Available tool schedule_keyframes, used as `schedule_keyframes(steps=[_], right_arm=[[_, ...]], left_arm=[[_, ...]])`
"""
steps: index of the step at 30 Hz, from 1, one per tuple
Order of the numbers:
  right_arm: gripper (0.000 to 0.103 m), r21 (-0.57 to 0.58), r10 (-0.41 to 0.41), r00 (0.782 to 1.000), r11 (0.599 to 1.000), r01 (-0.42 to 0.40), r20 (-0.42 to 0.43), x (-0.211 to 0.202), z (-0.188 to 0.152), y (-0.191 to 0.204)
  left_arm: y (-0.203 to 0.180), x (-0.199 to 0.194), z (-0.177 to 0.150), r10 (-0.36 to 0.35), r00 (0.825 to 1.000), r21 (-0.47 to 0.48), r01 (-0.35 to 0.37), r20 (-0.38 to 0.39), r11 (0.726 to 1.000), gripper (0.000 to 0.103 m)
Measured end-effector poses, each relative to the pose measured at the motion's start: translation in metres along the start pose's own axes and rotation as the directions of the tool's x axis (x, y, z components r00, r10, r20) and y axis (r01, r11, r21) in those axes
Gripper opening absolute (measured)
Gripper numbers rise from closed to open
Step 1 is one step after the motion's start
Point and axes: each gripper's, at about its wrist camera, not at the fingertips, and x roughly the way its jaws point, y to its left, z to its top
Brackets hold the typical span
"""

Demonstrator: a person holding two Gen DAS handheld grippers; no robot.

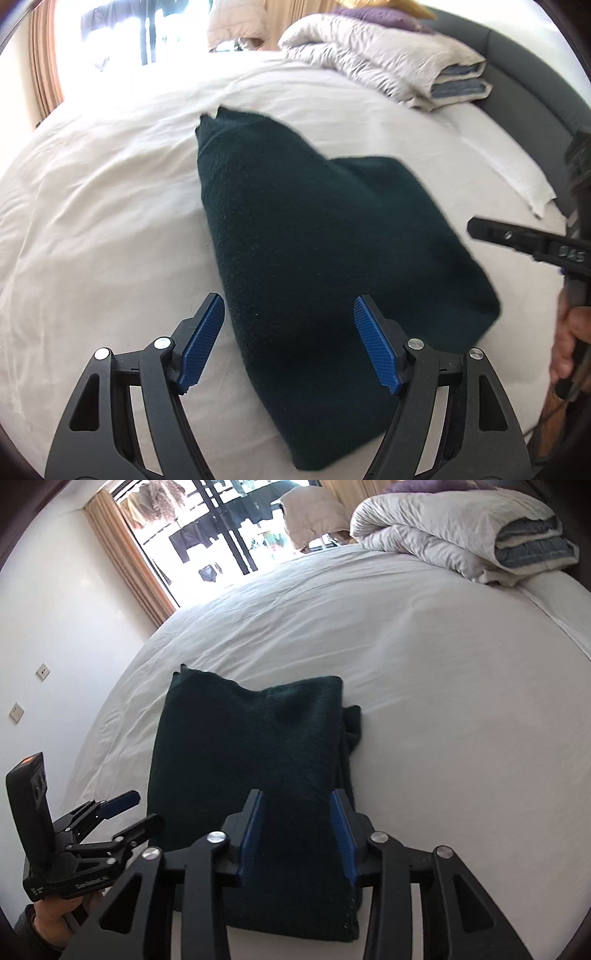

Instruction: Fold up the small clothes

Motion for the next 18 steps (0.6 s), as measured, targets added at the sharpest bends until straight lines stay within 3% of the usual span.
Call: schedule_keyframes(steps=[2, 4, 10, 18], right_arm=[[0.024, -0.045, 0.000, 1.000, 0.999, 0.000, -0.003, 0.010, 0.006, 0.013], [0.023, -0.101, -0.025, 1.000, 0.995, 0.025, 0.004, 0.018, 0.013, 0.020], [0.022, -0.231, -0.130, 0.991, 0.964, 0.130, 0.016, 0.041, 0.015, 0.043], [0.022, -0.259, -0.200, 0.980, 0.946, 0.194, 0.005, 0.061, 0.010, 0.035]], left_arm=[[0.001, 0.017, -0.004, 0.006, 0.999, -0.029, -0.008, -0.050, 1.000, 0.072], [0.007, 0.025, -0.010, -0.016, 0.998, -0.057, 0.012, -0.066, 0.998, 0.074], [0.010, 0.030, -0.013, -0.024, 0.997, -0.048, 0.021, -0.068, 0.999, 0.075], [0.007, 0.031, -0.014, -0.018, 0.998, -0.040, 0.016, -0.062, 0.999, 0.077]])
